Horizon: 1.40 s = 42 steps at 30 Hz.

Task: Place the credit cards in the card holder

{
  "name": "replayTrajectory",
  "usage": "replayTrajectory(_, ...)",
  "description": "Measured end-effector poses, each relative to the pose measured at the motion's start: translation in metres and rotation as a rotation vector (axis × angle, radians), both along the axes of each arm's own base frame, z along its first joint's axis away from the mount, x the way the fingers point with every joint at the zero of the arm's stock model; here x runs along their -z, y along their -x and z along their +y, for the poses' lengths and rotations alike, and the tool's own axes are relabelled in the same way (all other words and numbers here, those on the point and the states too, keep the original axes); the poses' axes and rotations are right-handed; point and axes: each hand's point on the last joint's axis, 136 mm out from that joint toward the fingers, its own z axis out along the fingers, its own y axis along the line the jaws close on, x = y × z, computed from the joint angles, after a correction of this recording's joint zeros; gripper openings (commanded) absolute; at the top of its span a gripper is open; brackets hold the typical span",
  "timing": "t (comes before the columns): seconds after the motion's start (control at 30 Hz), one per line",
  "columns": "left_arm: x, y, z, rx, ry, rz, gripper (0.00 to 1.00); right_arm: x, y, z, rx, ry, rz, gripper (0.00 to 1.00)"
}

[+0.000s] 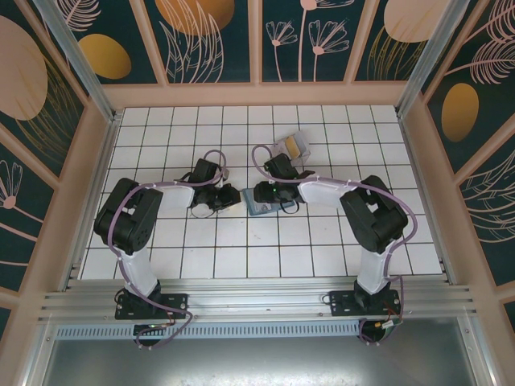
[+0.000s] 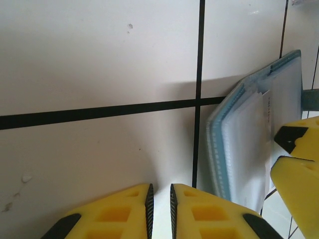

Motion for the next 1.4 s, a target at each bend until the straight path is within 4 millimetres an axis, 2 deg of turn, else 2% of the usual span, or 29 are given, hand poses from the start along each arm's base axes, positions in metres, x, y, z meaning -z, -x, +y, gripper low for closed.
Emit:
replayTrajectory(0.07,0.000,0.000,-0.001,0.001,0.000,-0.001,0.20,-0.002,0.001,-0.004,0.000,0.013,0.001,0.42)
replayTrajectory(0.13,0.000,-0.001,-0.002,0.003,0.000,-0.002,0.20,-0.004,0.001,-0.006,-0.003,0.017,-0.006,0.28)
replayTrajectory(0.23,-0.002,-0.003,-0.005,0.007,0.002,-0.009,0.21,-0.009,-0.004,-0.010,0.004,0.015,-0.022,0.17)
replayTrajectory(0.33,-0.002,-0.006,-0.007,0.005,-0.007,-0.019,0.21,-0.010,-0.011,-0.016,0.024,0.011,-0.024,0.13)
replayTrajectory(0.5,-0.003,-0.009,-0.007,0.000,-0.015,-0.029,0.21,-0.005,-0.021,-0.023,0.050,0.010,-0.026,0.11)
replayTrajectory(0.7,-0.002,-0.011,-0.002,-0.023,-0.050,-0.036,0.23,0.012,-0.018,-0.024,0.045,0.019,0.013,0.11)
replayTrajectory(0.87,-0.005,-0.012,0.004,-0.050,-0.074,-0.034,0.23,0.014,-0.018,-0.023,0.040,0.019,0.016,0.11)
replayTrajectory(0.97,-0.018,-0.019,0.004,-0.073,-0.074,-0.058,0.26,0.014,-0.019,-0.021,0.033,0.024,0.010,0.10)
replayTrajectory(1.2,-0.065,-0.040,-0.001,-0.108,-0.031,-0.158,0.28,0.014,-0.019,-0.014,0.009,0.044,-0.007,0.10)
replayTrajectory(1.3,-0.063,-0.043,-0.004,-0.104,-0.029,-0.156,0.27,0.014,-0.019,-0.014,0.010,0.053,-0.010,0.10)
replayTrajectory(1.4,-0.045,-0.040,-0.006,-0.099,-0.046,-0.119,0.23,0.013,-0.018,-0.014,0.010,0.062,-0.010,0.10)
